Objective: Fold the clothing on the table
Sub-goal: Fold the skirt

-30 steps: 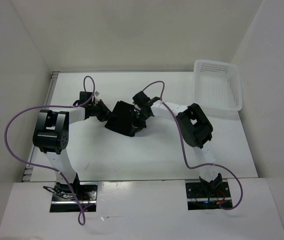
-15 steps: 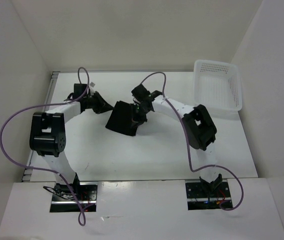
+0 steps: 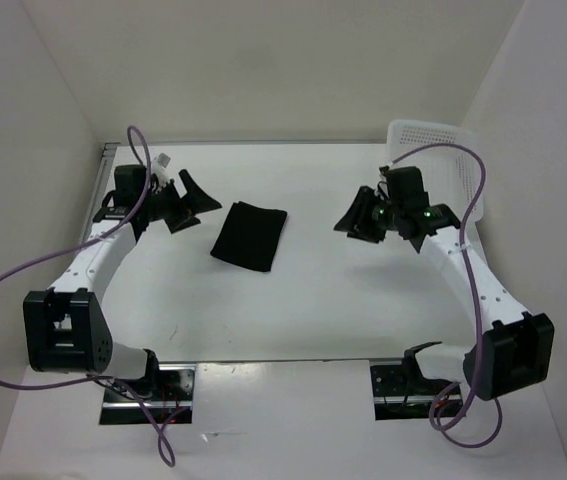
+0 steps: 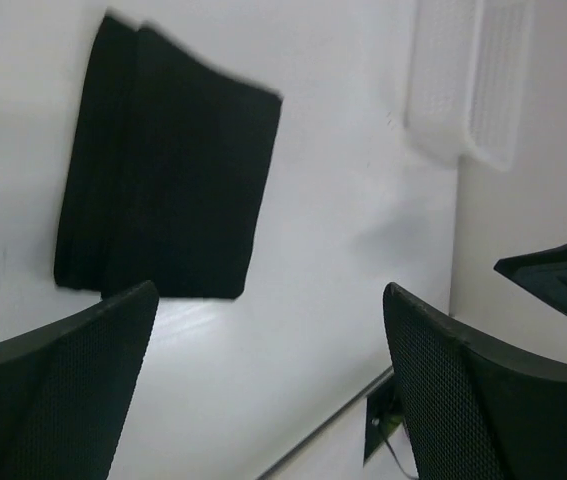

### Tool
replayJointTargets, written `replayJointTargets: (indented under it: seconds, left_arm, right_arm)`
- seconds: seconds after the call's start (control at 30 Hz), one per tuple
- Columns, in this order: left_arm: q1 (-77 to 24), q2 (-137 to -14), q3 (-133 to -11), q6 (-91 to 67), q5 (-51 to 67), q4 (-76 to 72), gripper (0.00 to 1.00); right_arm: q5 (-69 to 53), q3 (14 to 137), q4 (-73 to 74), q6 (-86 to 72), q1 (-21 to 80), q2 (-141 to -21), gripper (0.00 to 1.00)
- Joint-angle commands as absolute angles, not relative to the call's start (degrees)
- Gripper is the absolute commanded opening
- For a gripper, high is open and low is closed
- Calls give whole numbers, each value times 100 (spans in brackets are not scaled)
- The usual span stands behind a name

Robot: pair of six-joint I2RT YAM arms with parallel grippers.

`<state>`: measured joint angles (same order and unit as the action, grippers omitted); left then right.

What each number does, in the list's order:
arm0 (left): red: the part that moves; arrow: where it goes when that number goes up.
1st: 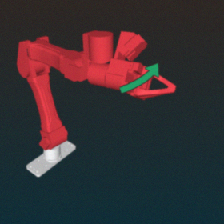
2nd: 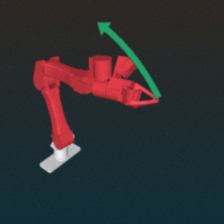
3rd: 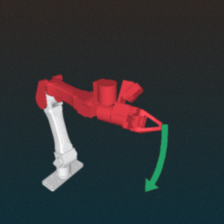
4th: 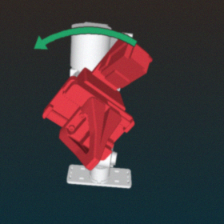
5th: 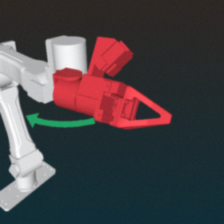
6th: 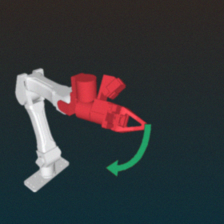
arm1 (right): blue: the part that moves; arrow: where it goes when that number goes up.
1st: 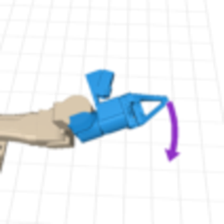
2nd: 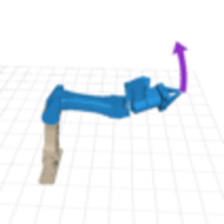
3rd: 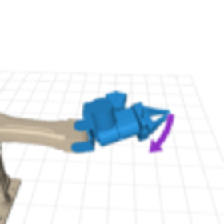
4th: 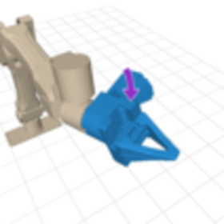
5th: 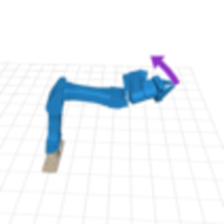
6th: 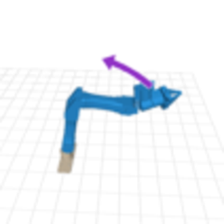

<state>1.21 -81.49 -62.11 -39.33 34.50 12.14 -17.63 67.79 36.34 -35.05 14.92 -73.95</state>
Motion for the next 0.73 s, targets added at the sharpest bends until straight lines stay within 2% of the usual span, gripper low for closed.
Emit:
replayJointTargets:
  seconds: [0.0, 0.17, 0.2, 0.23, 0.3, 0.33, 0.7]
  left_arm:
    - [114, -7753, -5802, -3656, 3305, 1723, 100]
    - [114, -7524, -5415, -3604, 3085, 1907, 100]
    - [114, -7471, -5336, -3534, 3015, 1968, 100]
    - [114, -7471, -5335, -3472, 2962, 2056, 100]
    - [114, -7330, -5265, -3419, 2962, 2109, 100]
    - [114, -7234, -5204, -3419, 2962, 2109, 100]
    - [114, -6768, -4931, -3129, 3015, 2294, 100]
  right_arm:
    - [-1890, 5936, 3604, -3656, 1494, -6892, 50]
    - [-1960, 5301, 3604, -3727, 1222, -6469, 62]
    - [-1960, 5161, 3604, -3727, 1222, -6469, 67]
    - [-2038, 5107, 3604, -3648, 1222, -6399, 81]
    - [-2039, 4967, 3604, -3647, 1169, -6276, 89]
    - [-2039, 4966, 3543, -3647, 1169, -6275, 100]
    - [-2206, 4896, 3542, -3700, 1169, -6381, 100]
